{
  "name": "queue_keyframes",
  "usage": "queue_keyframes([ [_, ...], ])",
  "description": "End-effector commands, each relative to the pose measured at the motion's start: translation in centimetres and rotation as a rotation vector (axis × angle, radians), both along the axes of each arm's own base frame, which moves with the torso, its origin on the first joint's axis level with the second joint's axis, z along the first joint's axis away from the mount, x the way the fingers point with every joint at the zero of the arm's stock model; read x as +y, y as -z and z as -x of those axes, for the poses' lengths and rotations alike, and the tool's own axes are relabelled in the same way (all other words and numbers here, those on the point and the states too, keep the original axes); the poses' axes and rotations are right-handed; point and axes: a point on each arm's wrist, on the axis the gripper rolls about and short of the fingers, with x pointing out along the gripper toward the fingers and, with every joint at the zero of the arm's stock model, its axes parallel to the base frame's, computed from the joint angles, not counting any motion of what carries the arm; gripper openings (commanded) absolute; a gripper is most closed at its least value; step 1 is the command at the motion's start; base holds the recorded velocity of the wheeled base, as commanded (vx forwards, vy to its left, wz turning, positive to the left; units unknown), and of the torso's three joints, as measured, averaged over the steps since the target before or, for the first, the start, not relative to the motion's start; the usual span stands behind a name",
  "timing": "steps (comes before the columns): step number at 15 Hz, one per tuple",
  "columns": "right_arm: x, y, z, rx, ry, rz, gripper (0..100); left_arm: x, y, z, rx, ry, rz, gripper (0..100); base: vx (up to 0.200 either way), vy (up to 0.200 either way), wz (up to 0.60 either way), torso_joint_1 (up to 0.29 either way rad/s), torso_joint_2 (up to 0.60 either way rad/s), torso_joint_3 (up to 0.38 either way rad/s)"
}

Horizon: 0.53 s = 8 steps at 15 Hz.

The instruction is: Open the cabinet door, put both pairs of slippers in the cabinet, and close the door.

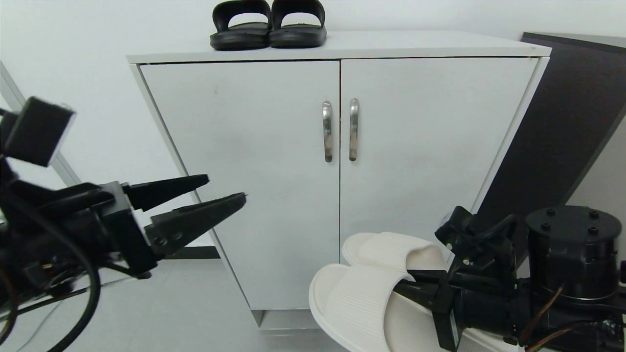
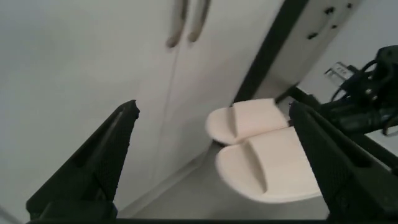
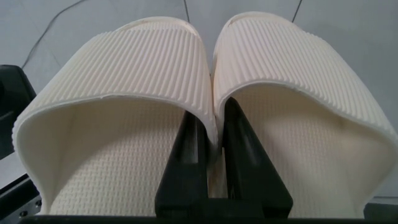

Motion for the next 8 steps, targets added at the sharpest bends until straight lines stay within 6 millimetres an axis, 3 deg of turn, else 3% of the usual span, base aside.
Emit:
queue_keyframes([
  [1, 0.2, 0.3, -0.1, 0.008, -0.004, 0.007, 0, -3.8, -0.4, -2.4, 0.054, 0.12, 0.004, 100, 0.0, 0.0, 0.0, 0.0, 0.0, 0.0],
  [4, 0.4, 0.8, -0.4, 0.025, -0.001, 0.019, 0, -7.1, -1.3, -3.7, 0.047, 0.206, 0.008, 100, 0.0, 0.0, 0.0, 0.0, 0.0, 0.0],
  [8, 0.2, 1.0, -0.3, 0.016, -0.002, 0.013, 0, -9.0, -2.1, -4.5, 0.034, 0.271, 0.019, 100, 0.0, 0.0, 0.0, 0.0, 0.0, 0.0],
])
